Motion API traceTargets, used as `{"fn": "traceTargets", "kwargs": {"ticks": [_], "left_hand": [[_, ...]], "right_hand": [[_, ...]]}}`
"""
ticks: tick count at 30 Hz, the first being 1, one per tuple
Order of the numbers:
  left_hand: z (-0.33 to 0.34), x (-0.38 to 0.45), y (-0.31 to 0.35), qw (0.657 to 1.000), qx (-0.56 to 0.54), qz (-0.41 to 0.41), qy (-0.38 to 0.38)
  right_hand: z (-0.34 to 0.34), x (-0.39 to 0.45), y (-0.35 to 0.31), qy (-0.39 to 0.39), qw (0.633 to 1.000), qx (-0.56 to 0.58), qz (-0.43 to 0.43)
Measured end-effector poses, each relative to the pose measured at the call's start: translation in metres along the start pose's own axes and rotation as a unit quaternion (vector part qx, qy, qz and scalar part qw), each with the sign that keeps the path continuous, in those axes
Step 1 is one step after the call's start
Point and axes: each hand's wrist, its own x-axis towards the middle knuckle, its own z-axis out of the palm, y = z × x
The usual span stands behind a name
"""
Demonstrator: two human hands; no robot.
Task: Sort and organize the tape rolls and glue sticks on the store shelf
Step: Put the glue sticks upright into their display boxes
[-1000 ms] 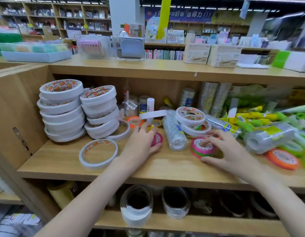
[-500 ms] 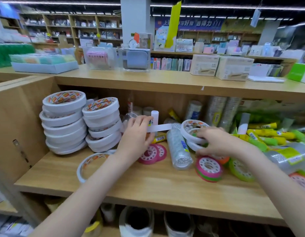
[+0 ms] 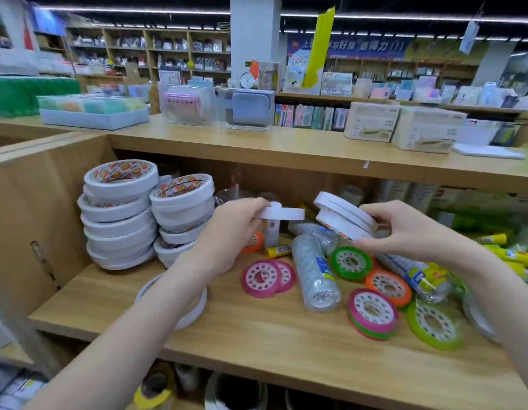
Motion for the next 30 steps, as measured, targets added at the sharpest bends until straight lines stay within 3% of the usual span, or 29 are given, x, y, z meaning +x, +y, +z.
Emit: {"fn": "traceTargets", "kwargs": {"ticks": [7,12,17,20,25,28,30], "left_hand": [[-0.014,-0.011,0.003,0.992,0.048,0.079,0.088],[-0.045,-0.049,-0.007,0.969,0.062,0.129,0.201],[-0.081,-0.104,-0.04,0.949,0.127,0.052,0.283],[-0.095,-0.144,-0.066,0.95,0.159,-0.002,0.268],[-0.105,-0.194,-0.092,0.962,0.202,-0.024,0.184],[-0.106,-0.205,-0.102,0.963,0.232,-0.026,0.133],[-0.106,-0.21,-0.108,0.976,0.189,-0.067,0.082]], "right_hand": [[-0.003,0.0,-0.002,0.047,0.998,0.006,-0.05],[-0.003,0.002,-0.028,0.021,0.989,0.037,-0.141],[0.019,0.032,-0.075,0.031,0.974,0.02,-0.224],[0.038,0.046,-0.105,0.017,0.959,0.0,-0.282],[0.091,0.053,-0.139,-0.052,0.937,-0.007,-0.344],[0.131,0.06,-0.145,-0.098,0.928,-0.073,-0.351],[0.155,0.065,-0.138,-0.13,0.92,-0.158,-0.333]]}}
